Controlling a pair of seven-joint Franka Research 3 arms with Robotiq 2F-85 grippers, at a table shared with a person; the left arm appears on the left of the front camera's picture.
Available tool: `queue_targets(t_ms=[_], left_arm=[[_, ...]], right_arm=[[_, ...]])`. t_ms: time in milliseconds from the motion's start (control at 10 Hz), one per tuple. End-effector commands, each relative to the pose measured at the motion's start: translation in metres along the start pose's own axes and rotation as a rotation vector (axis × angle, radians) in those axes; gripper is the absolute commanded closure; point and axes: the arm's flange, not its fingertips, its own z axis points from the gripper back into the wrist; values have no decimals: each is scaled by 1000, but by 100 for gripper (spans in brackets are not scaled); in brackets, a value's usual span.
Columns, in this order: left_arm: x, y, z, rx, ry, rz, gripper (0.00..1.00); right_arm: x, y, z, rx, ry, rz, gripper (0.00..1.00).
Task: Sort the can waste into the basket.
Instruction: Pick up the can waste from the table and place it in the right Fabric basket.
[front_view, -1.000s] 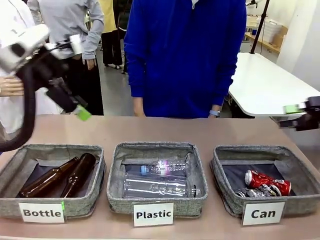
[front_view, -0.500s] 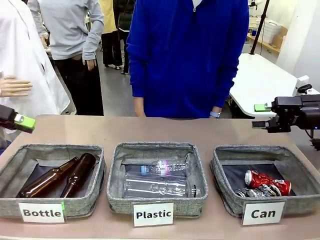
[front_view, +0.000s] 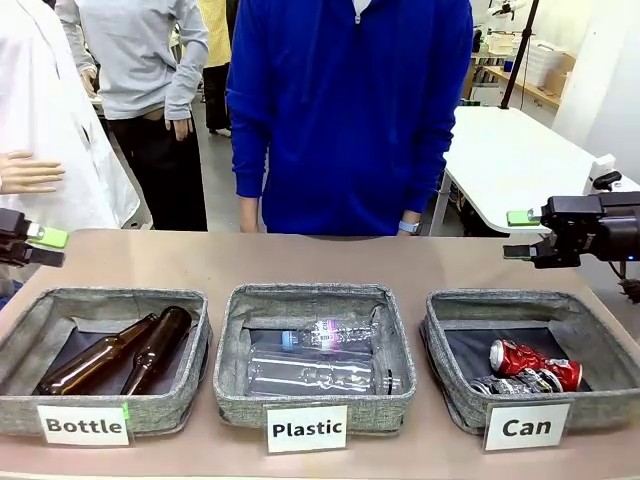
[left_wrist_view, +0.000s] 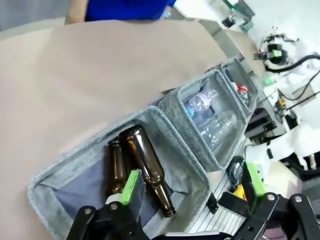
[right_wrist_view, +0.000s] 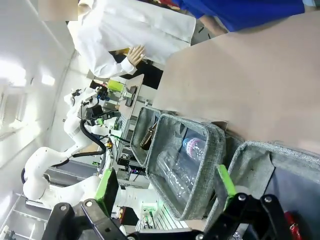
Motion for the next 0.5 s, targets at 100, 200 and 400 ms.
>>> queue_targets(t_ms=[100,200,400], left_arm=[[-2,1,7,-2,11,-21,0],[-2,1,7,-2,11,-21,0],[-2,1,7,-2,11,-21,0]], right_arm=[[0,3,0,4,-1,8,0],[0,3,0,4,-1,8,0],[0,3,0,4,-1,8,0]])
